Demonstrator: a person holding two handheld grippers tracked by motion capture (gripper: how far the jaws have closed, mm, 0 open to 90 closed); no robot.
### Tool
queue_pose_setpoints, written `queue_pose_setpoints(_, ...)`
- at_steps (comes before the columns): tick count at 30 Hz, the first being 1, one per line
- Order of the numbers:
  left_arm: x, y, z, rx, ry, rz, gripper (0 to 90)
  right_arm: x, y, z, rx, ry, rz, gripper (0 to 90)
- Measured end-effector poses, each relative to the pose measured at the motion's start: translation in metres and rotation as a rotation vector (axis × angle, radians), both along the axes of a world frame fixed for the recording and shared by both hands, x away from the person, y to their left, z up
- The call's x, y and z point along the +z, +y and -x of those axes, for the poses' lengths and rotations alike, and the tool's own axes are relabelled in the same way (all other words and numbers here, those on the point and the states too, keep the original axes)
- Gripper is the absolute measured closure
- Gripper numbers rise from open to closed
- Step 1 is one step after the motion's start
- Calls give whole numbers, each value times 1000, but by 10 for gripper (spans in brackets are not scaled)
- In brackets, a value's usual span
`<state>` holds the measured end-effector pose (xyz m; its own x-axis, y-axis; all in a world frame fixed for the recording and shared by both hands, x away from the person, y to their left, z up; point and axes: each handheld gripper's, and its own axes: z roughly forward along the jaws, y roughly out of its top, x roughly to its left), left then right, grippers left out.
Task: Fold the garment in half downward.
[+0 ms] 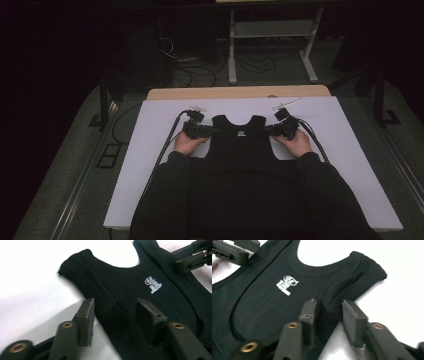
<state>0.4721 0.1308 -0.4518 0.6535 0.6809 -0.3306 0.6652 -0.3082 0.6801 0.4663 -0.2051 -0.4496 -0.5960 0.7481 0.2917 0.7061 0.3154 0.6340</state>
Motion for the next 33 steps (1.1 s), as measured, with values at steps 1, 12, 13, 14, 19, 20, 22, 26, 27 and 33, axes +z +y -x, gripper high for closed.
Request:
queue_pose_setpoints(1,0,0,0,9,10,3,601,0,0,0,-5,2,-5,697)
queue_pose_setpoints(12,-1,-13,2,10,22,-7,779,0,0,0,2,40,-23,845)
queue_pose_setpoints(13,0,-13,1,-1,14,-31,809,-1,0,0,2,40,-23,847)
queue_pose_setpoints(14,0,-14,2,1,9,-36,834,0,0,0,4,40,-23,849)
queue_pose_setpoints(19,2,-15,2,-6,3,-59,871,1,-1,0,4,39,-22,854)
queue_pose_setpoints(20,3,-15,2,-5,0,-70,873,2,-1,1,6,37,-20,854)
queue_pose_setpoints(22,5,-15,3,-15,-17,-96,874,3,-1,1,7,34,-17,855)
queue_pose_setpoints(26,10,-15,6,-1,-18,-78,874,9,-2,4,4,25,-25,856)
queue_pose_setpoints(27,13,-15,6,-9,-21,-82,874,11,-1,5,4,22,-24,856)
queue_pose_setpoints(33,27,-16,12,9,-39,-55,874,25,-2,10,1,3,-29,856)
